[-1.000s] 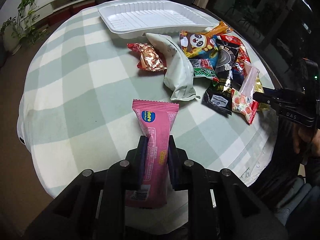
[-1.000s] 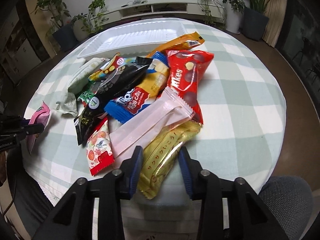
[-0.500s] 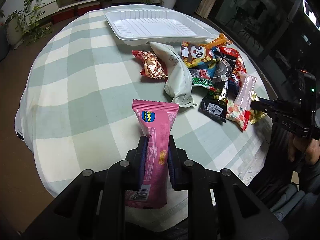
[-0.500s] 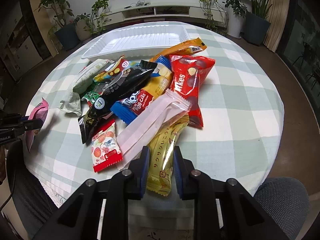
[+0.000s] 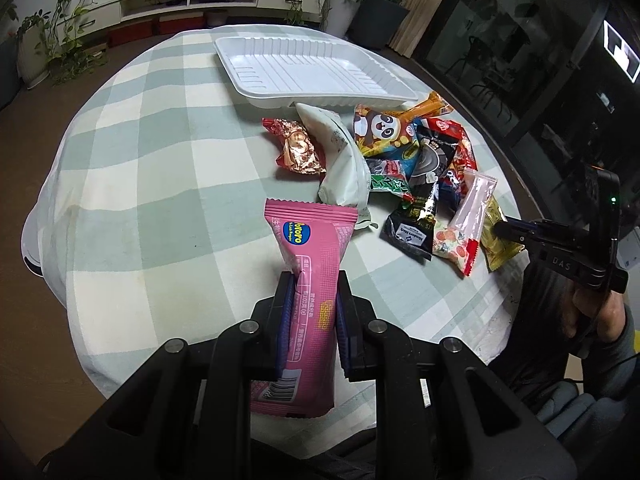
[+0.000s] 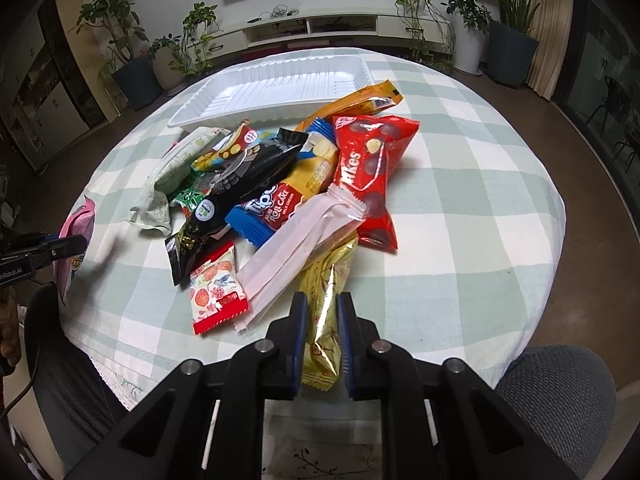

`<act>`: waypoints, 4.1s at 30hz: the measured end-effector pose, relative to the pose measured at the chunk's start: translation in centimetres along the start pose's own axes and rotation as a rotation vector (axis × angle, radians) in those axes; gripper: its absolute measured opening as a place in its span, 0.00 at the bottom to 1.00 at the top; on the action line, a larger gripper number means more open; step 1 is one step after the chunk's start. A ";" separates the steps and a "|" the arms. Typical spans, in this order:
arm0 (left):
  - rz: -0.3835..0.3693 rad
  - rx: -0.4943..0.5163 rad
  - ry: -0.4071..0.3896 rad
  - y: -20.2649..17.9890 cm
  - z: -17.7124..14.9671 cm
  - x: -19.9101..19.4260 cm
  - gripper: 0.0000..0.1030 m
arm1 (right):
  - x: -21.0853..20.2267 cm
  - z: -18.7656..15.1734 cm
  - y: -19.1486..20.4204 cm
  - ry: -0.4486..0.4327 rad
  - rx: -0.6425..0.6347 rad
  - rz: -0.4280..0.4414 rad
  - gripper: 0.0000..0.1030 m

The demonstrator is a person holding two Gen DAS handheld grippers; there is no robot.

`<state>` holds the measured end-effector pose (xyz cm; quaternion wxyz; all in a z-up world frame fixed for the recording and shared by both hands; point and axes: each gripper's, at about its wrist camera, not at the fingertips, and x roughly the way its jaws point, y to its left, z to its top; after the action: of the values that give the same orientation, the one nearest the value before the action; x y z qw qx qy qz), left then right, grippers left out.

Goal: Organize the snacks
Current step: 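Lift the pink wafer bar with the left tool while the right tool grasps the gold bar, then carry both bars over the white tray and open both tools to drop them, then move the left tool back to the pile and grasp the long white packet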

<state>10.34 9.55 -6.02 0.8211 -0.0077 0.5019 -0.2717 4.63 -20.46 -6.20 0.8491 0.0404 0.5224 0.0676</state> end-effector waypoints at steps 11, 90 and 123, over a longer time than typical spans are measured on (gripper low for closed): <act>-0.027 -0.016 -0.020 0.0 0.0 -0.2 0.17 | -0.4 -0.3 -0.9 -0.005 0.028 0.040 0.14; 0.177 -0.107 0.025 4.0 25.0 17.3 0.33 | 15.8 24.0 0.1 0.063 -0.115 0.064 0.28; 0.146 0.013 -0.131 -3.1 7.8 3.8 0.98 | -1.0 1.9 -4.5 -0.120 0.245 0.329 0.72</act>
<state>16.78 3.12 -4.38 0.8697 0.0165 0.4446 -0.2135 6.24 -25.03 -5.09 0.8448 0.2320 0.4617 0.1387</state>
